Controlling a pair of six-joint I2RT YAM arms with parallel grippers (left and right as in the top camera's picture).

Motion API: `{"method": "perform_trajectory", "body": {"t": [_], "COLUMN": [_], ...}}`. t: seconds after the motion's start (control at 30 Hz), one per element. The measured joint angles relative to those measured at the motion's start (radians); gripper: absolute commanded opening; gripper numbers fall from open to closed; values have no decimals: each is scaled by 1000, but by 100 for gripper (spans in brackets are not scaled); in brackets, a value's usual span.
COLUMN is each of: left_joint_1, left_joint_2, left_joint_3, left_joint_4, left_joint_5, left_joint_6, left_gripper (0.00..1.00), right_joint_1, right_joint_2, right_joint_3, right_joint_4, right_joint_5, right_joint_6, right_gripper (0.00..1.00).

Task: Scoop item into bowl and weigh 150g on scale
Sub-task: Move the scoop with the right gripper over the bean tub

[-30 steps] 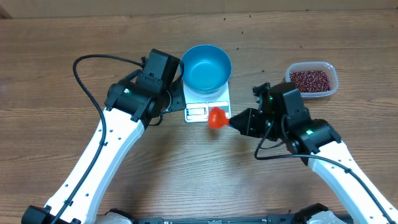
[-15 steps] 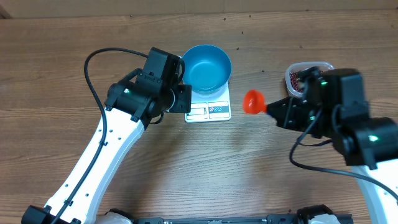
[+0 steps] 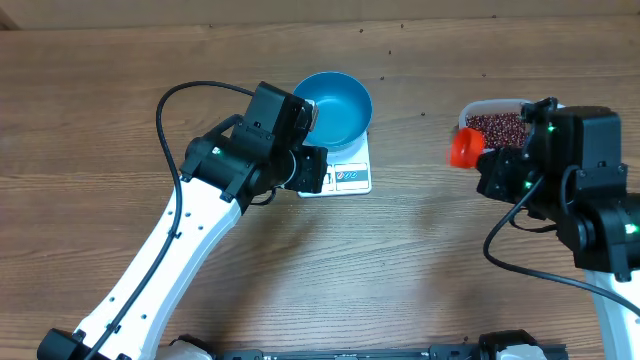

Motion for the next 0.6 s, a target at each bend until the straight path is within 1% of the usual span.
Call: {"method": "perform_trajectory", "body": {"t": [0.1,0.27,0.4,0.43,0.57,0.6], "left_joint_1": [0,0,0,0,-3,-8], "left_joint_2": [0,0,0,0,0,0], "left_joint_3": [0,0,0,0,0,0], "left_joint_4": [0,1,11,16,20,20], "left_joint_5": [0,-1,-2,-3,-7,-8], "left_joint_6": [0,0,-1,0,-34,-45], "left_gripper": [64,63,52,49,7,4], "right_joint_1": [-51,-176,-242,-255,-303,-315], "right_joint_2": [24,153,276,304,403,429], "right_joint_3": [30,202,349,375,412,412], "right_joint_4": [-50,-139,-156,-151,-114,-112], "right_joint_5": [6,-9,-18,-19,-20,-19], "right_joint_6": [-1,-51,-103,-113,-143,-148], "right_gripper": [4,4,4,4,4,4]}}
